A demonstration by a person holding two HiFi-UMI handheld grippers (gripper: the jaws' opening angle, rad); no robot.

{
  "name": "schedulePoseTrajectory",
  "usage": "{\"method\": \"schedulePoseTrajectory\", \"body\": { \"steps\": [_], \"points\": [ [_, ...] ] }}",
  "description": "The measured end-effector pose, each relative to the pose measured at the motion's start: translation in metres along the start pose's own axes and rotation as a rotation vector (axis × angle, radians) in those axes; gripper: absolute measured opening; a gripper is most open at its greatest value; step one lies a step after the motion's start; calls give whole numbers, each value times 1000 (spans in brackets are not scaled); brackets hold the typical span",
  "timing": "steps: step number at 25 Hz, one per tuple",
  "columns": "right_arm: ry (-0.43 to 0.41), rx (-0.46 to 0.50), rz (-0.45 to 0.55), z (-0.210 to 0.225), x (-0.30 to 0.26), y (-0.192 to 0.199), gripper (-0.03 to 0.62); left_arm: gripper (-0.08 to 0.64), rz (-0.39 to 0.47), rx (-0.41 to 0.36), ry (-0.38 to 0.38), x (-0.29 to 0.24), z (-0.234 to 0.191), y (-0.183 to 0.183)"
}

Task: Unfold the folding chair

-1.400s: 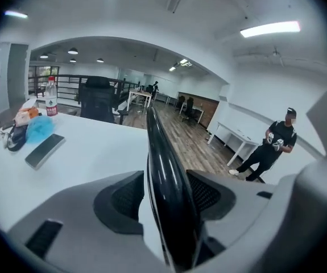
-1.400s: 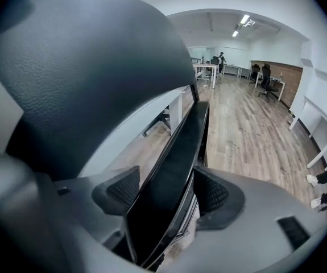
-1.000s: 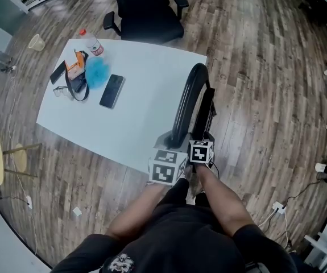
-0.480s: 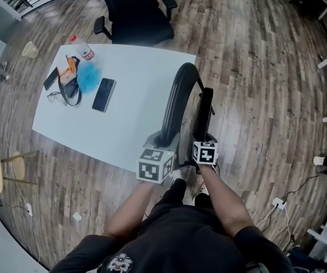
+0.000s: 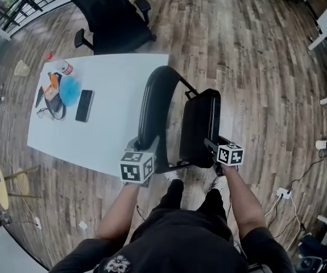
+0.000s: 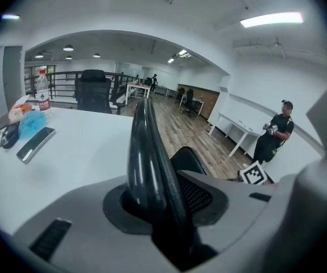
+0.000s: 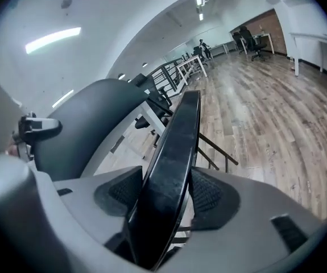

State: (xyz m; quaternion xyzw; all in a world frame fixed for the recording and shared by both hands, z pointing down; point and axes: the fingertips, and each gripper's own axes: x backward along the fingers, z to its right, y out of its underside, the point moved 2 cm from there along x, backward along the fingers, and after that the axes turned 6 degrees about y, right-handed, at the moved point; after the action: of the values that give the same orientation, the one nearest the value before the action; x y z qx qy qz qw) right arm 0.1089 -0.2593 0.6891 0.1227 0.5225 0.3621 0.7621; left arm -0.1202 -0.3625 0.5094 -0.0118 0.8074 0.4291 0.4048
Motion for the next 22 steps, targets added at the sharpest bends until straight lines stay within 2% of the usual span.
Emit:
{"method": "schedulePoseTrajectory", "body": {
  "steps": [1,2,3,6,8,12,14,16,22],
  "points": [
    [-26,-21,2,15,5,1,262,129,-20,-13,-17,-6,3,4],
    [-51,-46,3,29,9,3,264,184,-42,-27,-33,-11,6,9],
    [-73,-75,3,44,12,6,273,195,-61,-35,-45,-17,8,13],
    [-109,-155,-6,90,19,15,366,195,-112,-37,-71,-34,18,24],
    [-118,-202,-21,124,23,24,397,195,-142,-35,-88,-46,28,31],
    [-86,-214,-74,195,24,45,402,197,-189,-30,-120,-71,44,43],
    [-81,-246,-97,231,22,58,402,238,-210,-14,-128,-88,51,55],
    [-70,-263,-121,271,18,74,402,247,-229,-1,-129,-106,60,68],
    [-90,-286,-161,371,3,116,402,249,-257,7,-144,-152,95,91]
  ]
}}
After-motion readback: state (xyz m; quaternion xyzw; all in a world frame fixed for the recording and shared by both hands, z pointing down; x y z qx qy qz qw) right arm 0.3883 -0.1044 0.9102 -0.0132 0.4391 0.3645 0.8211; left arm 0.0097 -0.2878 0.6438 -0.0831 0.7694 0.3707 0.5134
